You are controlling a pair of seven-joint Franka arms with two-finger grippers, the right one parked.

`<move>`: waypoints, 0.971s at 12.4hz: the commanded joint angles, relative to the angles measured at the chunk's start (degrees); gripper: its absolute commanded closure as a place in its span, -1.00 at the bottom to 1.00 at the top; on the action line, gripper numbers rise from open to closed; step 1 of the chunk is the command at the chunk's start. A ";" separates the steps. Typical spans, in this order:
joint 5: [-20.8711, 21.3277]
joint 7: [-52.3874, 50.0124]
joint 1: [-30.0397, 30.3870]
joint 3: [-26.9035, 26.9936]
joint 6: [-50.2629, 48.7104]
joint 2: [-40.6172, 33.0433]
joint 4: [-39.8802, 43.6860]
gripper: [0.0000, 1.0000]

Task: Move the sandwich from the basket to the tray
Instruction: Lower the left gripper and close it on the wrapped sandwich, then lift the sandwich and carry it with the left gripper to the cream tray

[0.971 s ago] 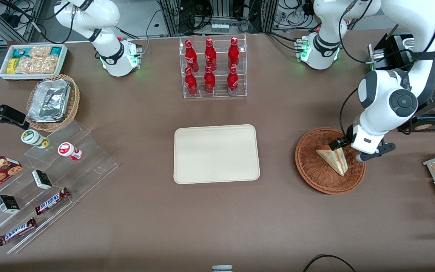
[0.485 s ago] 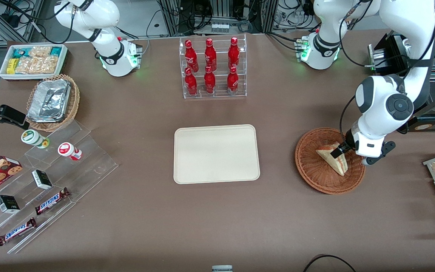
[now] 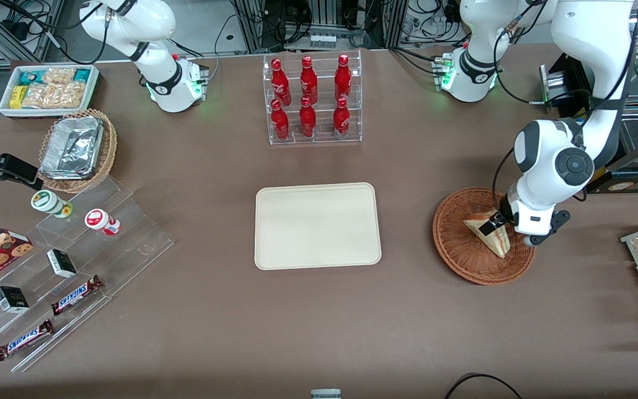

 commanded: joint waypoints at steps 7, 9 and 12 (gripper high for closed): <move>-0.12 -3.54 -0.36 -0.14 -2.45 1.28 2.24 1.00; -0.12 -3.53 -0.36 -0.32 -8.85 1.37 6.62 1.00; -0.04 -3.36 -0.36 -2.42 -15.19 1.37 12.34 1.00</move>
